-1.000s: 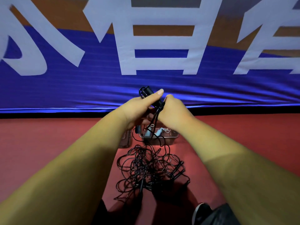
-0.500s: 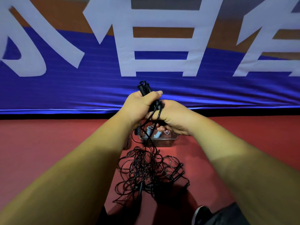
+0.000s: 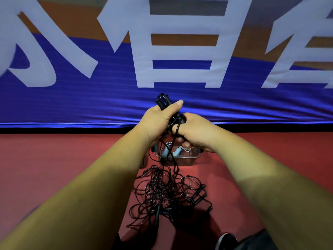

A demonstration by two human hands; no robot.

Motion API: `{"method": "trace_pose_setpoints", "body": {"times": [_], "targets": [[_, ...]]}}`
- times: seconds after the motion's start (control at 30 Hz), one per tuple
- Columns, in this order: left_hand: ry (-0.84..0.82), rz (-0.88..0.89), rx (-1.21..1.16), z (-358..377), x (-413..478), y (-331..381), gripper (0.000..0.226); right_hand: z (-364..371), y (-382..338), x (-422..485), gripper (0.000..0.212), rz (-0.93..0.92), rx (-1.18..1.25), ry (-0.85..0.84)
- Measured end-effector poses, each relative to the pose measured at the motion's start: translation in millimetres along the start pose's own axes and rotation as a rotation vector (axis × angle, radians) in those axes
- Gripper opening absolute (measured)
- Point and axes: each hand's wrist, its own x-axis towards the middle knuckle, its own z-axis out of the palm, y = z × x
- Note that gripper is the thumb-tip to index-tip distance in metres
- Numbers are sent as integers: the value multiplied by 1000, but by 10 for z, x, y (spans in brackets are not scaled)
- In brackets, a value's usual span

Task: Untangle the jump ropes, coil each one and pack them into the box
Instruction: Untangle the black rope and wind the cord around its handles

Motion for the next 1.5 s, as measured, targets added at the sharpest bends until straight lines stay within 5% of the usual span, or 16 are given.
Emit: {"method": "trace_pose_setpoints", "body": {"times": [0.13,0.2,0.3,0.43,0.5,0.6,0.73,0.83,0.93,1.07,1.3,1.5], "targets": [[-225,-279,167,-87,49,-67,110,-101,32,58,14,29,-243,130],[-405,-436,127,-103,25,-82,123,-136,72,77,10,34,-298,174],[-579,-504,141,-107,-19,-41,103,-158,150,91,9,93,-188,211],[-592,-265,256,-172,-73,-14,42,-229,240,122,8,145,-112,195],[-566,-206,269,-196,-76,-44,32,-246,231,96,9,167,75,120],[-496,-214,385,-192,-93,-71,34,-241,204,57,16,155,340,9],[-463,-247,401,-184,-106,-99,33,-211,113,-23,14,66,378,-205],[-500,-214,420,-185,-112,-107,35,-178,65,-26,36,119,429,-131],[-528,-181,553,-219,-113,-112,31,-176,54,0,32,168,481,-63],[-489,-117,761,-249,-133,-99,25,-167,-29,-106,13,148,409,-289],[-577,-75,630,-558,-103,-68,26,-265,-15,-275,29,338,257,-901],[-494,-18,647,-420,-73,18,25,5,105,-261,9,504,-7,-858]]}}
